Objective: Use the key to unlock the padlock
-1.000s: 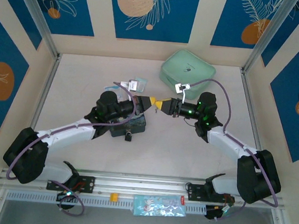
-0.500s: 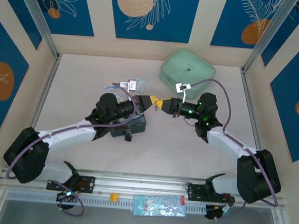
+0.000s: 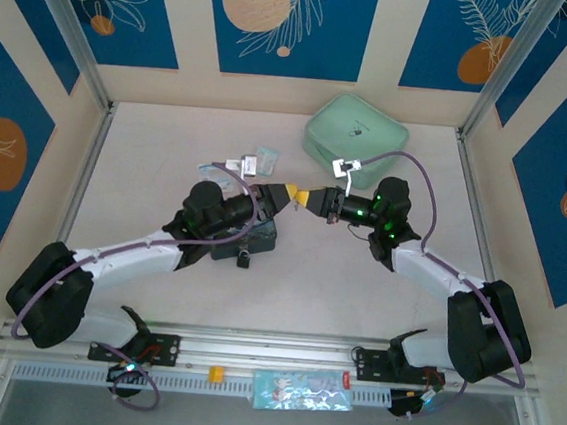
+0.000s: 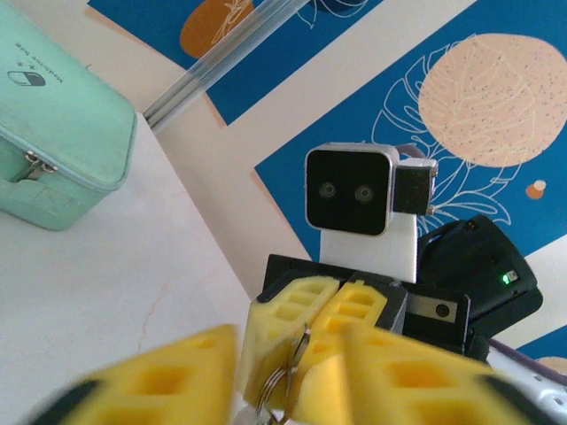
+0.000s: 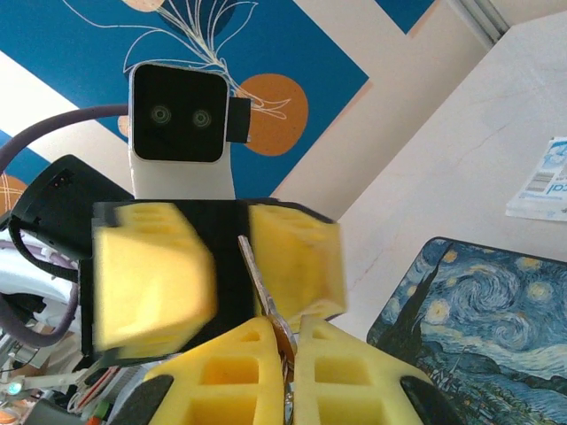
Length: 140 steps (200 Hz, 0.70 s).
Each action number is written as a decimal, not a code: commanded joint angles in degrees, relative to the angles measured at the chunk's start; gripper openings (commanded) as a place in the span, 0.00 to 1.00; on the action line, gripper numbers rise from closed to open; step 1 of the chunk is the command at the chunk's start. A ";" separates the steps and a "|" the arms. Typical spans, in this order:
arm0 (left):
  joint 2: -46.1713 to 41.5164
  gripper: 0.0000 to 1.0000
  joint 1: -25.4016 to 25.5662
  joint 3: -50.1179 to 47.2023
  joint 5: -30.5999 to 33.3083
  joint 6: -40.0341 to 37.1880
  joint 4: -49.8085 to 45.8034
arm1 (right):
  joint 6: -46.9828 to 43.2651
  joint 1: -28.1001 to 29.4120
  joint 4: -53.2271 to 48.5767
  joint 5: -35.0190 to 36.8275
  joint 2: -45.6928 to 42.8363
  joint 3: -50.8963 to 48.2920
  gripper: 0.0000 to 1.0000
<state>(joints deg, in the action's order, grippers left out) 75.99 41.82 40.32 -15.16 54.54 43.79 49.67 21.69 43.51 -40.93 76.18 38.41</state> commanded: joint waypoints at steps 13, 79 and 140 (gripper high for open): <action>-6.34 0.88 -0.28 -0.88 5.34 -4.13 -6.22 | -4.08 -0.51 -5.27 0.02 -2.31 -0.36 0.00; -18.95 0.84 -2.92 -8.43 12.72 -5.30 -28.17 | -11.79 0.46 -19.52 4.24 -5.60 -0.04 0.00; -29.25 0.78 -0.75 -16.52 13.55 -4.56 -46.25 | -12.34 1.95 -21.91 7.41 -5.43 -2.40 0.00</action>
<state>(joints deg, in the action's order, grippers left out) 50.33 39.81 26.59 -3.66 50.50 7.05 38.85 22.92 24.32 -35.70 71.42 37.23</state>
